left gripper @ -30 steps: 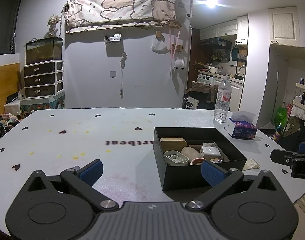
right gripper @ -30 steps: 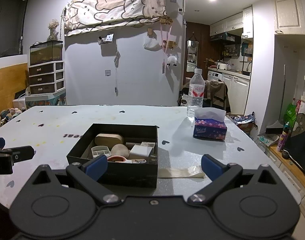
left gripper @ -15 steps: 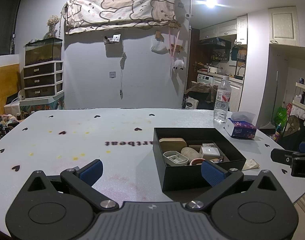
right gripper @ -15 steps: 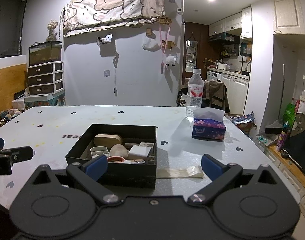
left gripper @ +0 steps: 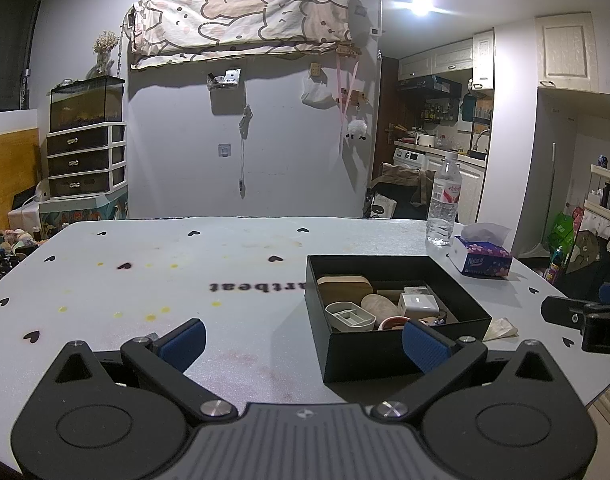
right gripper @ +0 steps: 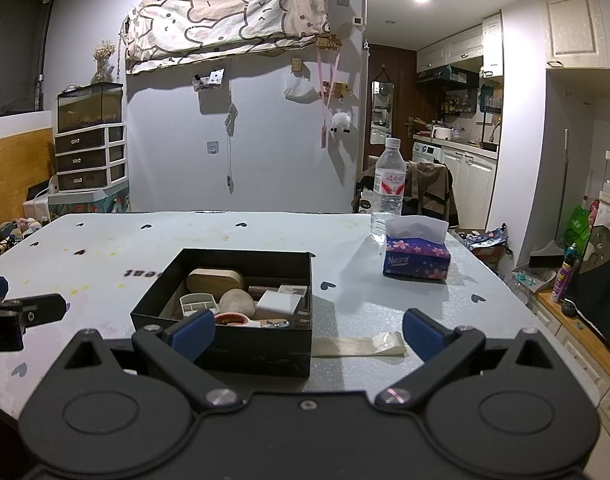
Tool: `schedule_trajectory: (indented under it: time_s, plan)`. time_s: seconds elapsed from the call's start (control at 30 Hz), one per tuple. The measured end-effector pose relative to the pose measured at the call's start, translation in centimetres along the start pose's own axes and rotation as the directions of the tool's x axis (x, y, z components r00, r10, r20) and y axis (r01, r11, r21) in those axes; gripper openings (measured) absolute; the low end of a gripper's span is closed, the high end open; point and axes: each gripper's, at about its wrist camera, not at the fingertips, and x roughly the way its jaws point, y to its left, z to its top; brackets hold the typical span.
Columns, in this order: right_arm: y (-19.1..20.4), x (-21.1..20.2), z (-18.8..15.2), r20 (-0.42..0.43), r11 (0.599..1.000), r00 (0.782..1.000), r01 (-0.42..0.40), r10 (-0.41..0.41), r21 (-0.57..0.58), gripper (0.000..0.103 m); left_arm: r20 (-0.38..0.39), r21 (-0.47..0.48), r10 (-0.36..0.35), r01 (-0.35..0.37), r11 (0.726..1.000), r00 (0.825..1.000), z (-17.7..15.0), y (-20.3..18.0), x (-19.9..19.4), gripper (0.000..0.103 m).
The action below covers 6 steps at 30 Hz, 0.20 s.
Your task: Organize rigid objects
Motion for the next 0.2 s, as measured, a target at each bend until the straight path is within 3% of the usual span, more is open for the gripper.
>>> schedule_trajectory:
  time_s: [0.2]
  plan:
    - [0.01,0.00,-0.01,0.000,1.000,1.000,0.000,0.000,0.000,0.101,-0.003,0.000,0.000,0.000,1.000,1.000,0.05,-0.04,-0.06,0.103]
